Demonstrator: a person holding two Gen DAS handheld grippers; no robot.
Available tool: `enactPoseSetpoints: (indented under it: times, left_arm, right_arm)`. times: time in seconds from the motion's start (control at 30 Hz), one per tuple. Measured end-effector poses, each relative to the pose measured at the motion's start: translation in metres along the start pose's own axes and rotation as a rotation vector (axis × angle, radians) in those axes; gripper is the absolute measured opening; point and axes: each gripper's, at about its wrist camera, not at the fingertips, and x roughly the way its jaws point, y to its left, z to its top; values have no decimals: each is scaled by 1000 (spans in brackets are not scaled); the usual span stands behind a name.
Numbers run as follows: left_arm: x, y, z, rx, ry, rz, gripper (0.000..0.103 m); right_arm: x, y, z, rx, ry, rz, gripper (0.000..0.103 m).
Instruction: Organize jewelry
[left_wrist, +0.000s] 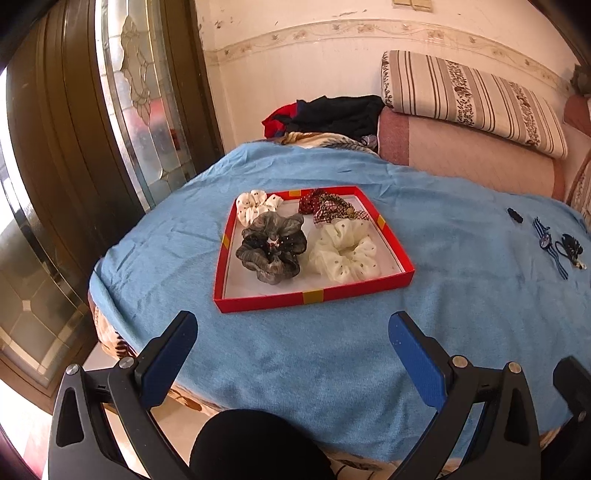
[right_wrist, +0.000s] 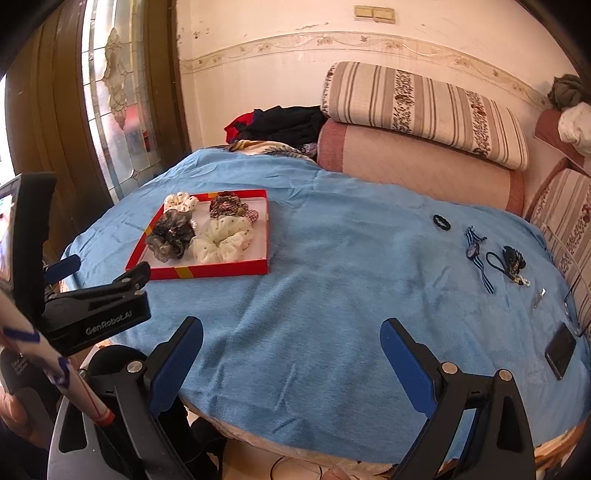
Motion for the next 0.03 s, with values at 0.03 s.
enactPoseSetpoints:
  times: [0.03]
  left_arm:
    - [-1, -2, 0, 5, 0, -11, 103]
  right_arm:
    - [0, -3, 0, 8, 0, -2, 99]
